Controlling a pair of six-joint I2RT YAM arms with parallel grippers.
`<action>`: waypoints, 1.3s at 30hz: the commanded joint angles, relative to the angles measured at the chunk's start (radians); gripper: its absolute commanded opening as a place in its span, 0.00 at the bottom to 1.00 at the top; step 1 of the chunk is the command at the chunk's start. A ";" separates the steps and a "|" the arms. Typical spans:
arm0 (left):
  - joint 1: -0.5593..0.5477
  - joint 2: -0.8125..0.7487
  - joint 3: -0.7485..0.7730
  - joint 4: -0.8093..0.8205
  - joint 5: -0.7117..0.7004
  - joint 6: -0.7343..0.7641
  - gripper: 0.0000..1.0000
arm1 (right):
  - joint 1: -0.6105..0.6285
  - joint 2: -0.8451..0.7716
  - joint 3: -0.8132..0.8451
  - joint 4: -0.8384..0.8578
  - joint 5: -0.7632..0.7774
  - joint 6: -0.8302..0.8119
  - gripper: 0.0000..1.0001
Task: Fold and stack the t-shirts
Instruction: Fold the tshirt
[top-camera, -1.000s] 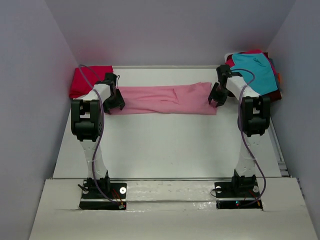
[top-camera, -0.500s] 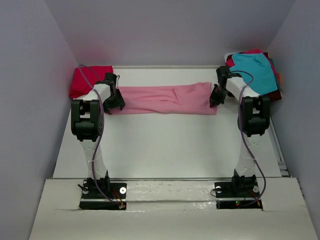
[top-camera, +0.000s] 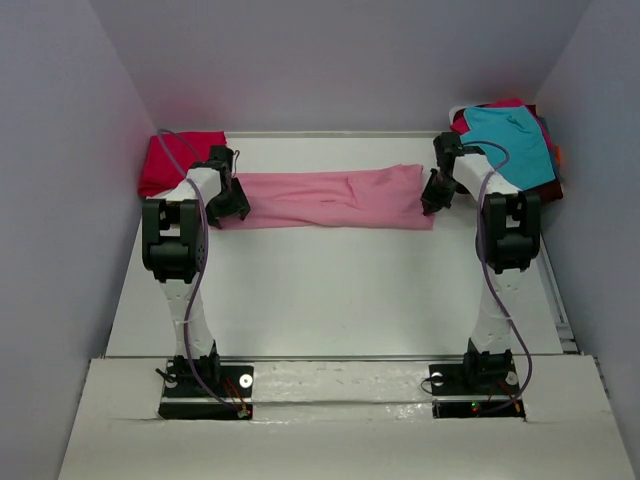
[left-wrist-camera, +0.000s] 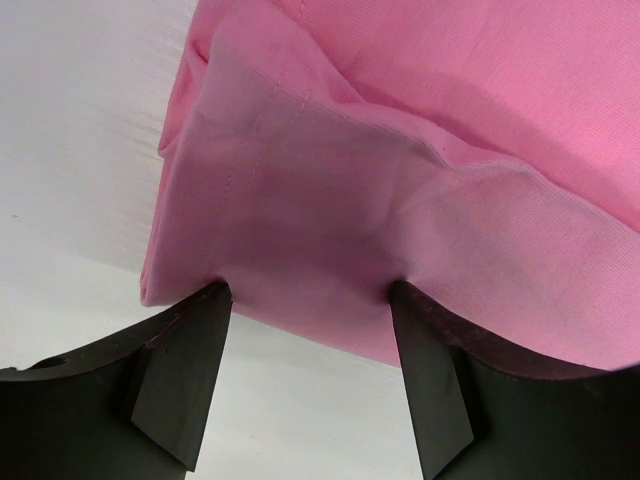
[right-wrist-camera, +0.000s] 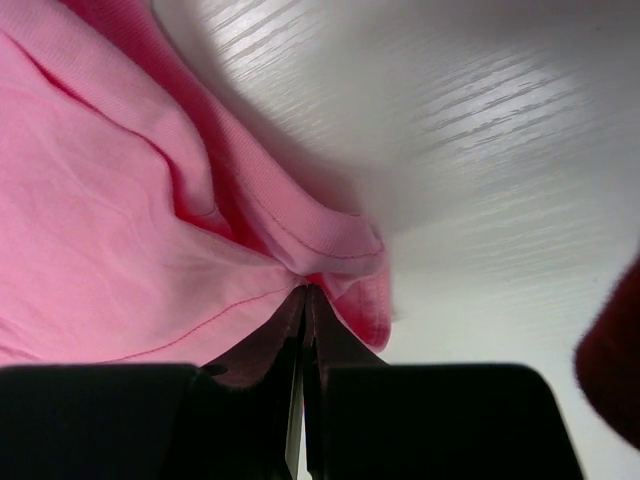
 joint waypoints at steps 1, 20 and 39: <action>0.014 -0.022 -0.015 -0.081 -0.038 0.028 0.77 | -0.019 -0.049 0.025 -0.026 0.054 0.006 0.07; 0.014 -0.022 -0.018 -0.078 -0.032 0.030 0.77 | -0.029 -0.011 0.030 -0.002 -0.061 -0.026 0.55; 0.014 -0.011 -0.003 -0.082 -0.029 0.031 0.77 | -0.029 0.038 0.005 0.041 -0.119 -0.020 0.33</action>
